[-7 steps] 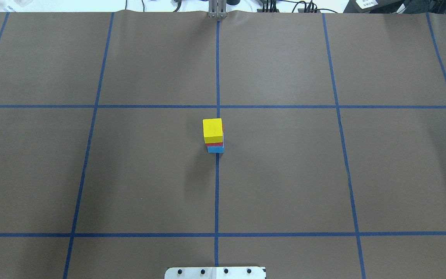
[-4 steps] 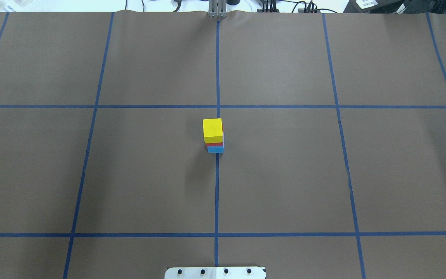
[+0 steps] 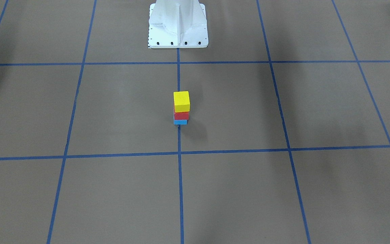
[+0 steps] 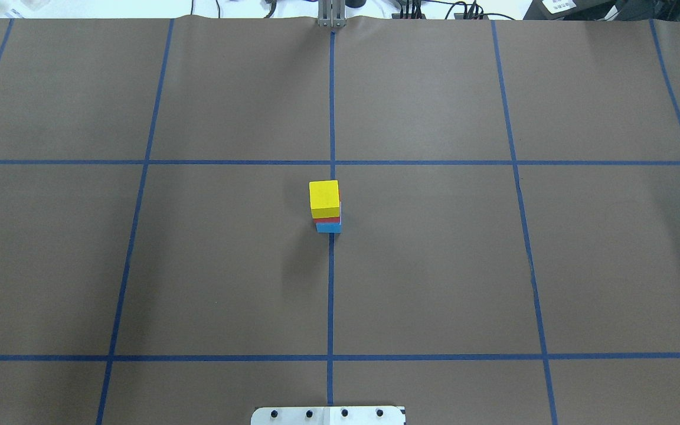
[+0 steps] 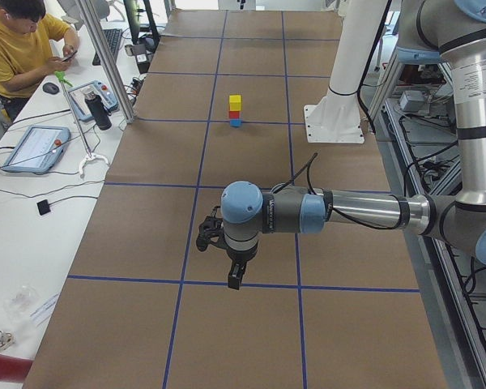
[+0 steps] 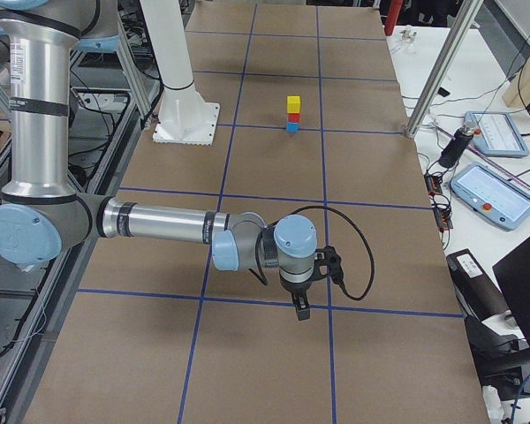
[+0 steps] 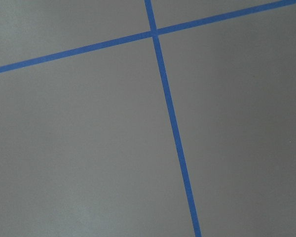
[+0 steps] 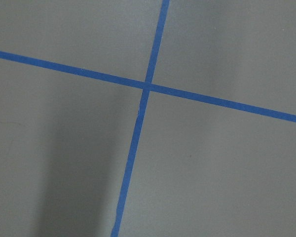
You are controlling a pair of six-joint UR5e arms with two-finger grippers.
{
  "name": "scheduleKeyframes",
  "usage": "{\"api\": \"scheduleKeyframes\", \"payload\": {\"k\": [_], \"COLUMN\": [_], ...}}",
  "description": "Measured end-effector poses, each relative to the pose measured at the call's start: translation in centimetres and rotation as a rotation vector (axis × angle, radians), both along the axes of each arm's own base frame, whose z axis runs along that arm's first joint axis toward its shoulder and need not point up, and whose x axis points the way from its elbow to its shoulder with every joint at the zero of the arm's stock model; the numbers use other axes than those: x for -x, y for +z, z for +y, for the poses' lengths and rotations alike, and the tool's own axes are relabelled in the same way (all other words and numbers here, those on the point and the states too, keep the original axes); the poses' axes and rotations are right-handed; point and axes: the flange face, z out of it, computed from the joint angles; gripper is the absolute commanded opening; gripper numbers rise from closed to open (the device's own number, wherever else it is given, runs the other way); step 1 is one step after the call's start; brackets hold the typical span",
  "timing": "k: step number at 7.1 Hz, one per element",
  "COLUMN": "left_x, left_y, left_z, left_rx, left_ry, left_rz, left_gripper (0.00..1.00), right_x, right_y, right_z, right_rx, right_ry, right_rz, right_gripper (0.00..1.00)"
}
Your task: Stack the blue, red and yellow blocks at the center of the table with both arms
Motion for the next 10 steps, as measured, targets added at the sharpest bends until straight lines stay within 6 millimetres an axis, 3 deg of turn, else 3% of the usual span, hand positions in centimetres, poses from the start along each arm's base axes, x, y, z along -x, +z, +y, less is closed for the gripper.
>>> {"api": "scheduleKeyframes", "payload": {"k": [2, 4, 10], "left_x": [0.0, 0.0, 0.0], "left_y": [0.0, 0.1, 0.1], "left_z": [0.0, 0.1, 0.1], "left_rx": [-0.008, -0.005, -0.01], "left_ry": [-0.001, -0.002, 0.002], "left_rz": [-0.001, -0.003, -0.005], "left_gripper": [1.0, 1.0, 1.0], "right_x": [-0.1, -0.7, -0.9], "right_y": [-1.3, -4.8, -4.3], "right_z": [-0.8, -1.5, -0.3], "right_rx": [-0.016, 0.046, 0.101], "right_ry": [0.004, 0.013, 0.016], "right_rz": [-0.011, -0.016, -0.021], "right_gripper": [1.0, 1.0, 1.0]}}
